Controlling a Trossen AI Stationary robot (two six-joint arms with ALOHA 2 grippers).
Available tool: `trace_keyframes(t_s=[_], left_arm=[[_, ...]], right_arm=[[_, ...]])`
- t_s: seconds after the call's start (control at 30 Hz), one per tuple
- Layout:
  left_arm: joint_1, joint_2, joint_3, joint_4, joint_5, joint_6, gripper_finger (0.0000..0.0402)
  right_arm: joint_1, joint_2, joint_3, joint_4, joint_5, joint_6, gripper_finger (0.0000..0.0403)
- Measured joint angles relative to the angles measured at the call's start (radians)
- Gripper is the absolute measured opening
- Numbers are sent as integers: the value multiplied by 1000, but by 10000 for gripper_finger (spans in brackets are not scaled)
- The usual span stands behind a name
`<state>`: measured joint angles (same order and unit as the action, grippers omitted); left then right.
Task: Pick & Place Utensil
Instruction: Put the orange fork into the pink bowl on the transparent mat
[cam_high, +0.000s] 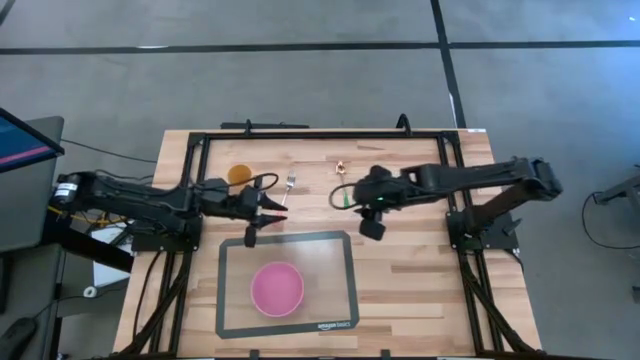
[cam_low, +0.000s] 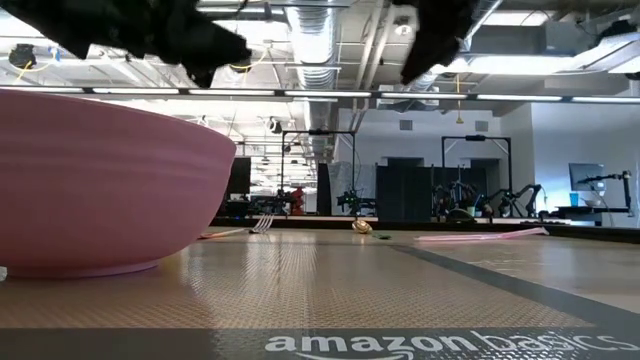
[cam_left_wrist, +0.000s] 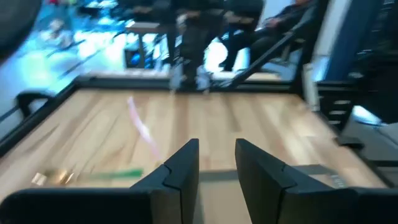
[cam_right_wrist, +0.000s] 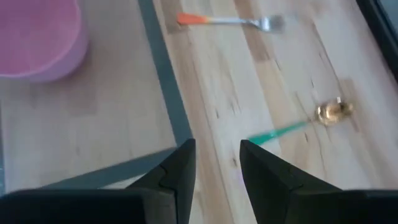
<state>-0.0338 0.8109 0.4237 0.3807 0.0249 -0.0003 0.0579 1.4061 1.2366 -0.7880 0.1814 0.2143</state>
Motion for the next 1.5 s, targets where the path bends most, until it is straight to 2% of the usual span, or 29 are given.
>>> trace_keyframes(t_s=[0.27, 0.5, 0.63, 0.77, 0.93, 1.03, 1.2, 1.5], left_arm=[[1, 131, 3, 0, -260, -94, 106], [1, 297, 108, 2, -288, -95, 106], [1, 368, 159, 2, -295, -95, 106], [2, 413, 180, 2, -356, -95, 106], [11, 426, 179, -43, -477, -104, 106], [20, 426, 179, -114, -552, -169, 106], [37, 437, 179, -240, -564, -245, 106], [43, 514, 179, -240, -623, -302, 106]], right_arm=[[-77, -226, -320, 270, 0, 49, 118], [-152, -315, -460, 423, 1, 6, 118], [-194, -324, -473, 431, -2, -27, 118], [-213, -322, -473, 430, -14, -22, 118], [-209, -322, -473, 431, -24, -22, 118], [-209, -322, -473, 431, -25, -19, 118], [-209, -322, -473, 431, -24, -6, 118], [-209, -322, -473, 435, -24, -4, 118]])
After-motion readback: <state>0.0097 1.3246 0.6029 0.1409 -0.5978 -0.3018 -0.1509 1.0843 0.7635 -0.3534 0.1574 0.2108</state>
